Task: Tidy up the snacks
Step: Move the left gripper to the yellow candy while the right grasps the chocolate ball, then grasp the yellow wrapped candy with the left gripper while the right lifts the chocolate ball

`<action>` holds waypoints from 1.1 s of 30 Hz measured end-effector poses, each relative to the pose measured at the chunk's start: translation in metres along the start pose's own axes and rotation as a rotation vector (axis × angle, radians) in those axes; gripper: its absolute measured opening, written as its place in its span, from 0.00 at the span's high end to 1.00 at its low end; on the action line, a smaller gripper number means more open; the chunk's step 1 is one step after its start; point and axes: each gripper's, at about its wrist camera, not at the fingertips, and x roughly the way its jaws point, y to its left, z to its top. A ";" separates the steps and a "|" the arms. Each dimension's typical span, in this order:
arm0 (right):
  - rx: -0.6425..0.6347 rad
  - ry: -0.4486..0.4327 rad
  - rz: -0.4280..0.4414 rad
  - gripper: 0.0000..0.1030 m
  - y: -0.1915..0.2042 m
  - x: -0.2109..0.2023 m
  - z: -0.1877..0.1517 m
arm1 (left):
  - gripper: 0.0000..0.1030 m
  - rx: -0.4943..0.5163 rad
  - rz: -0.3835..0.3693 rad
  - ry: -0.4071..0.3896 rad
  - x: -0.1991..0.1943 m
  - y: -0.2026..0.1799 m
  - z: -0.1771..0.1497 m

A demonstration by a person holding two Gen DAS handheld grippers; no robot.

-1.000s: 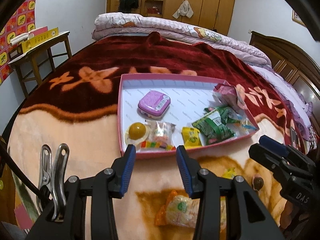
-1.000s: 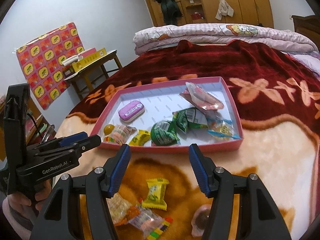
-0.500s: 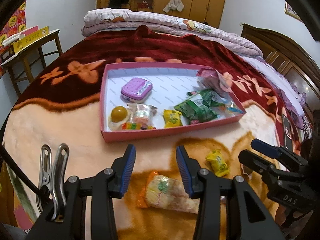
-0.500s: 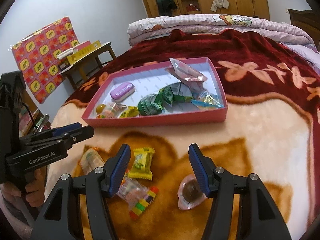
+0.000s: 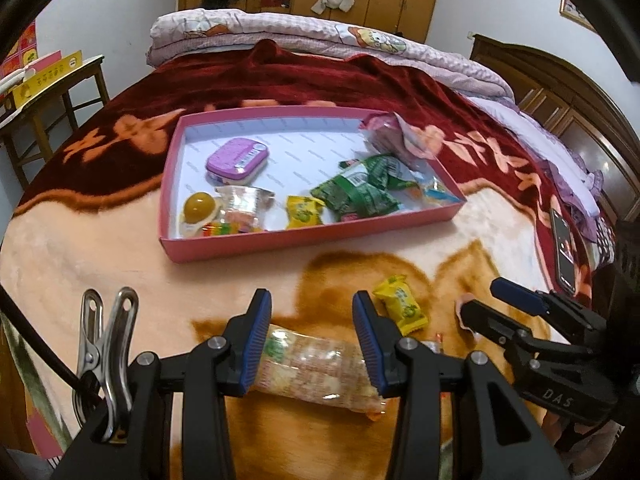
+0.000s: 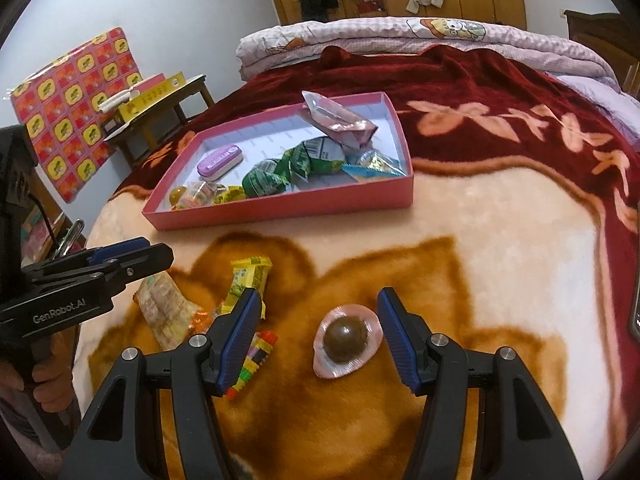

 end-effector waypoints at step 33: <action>-0.002 -0.002 -0.025 0.69 -0.014 0.005 -0.012 | 0.57 0.071 -0.054 0.039 0.013 -0.039 -0.005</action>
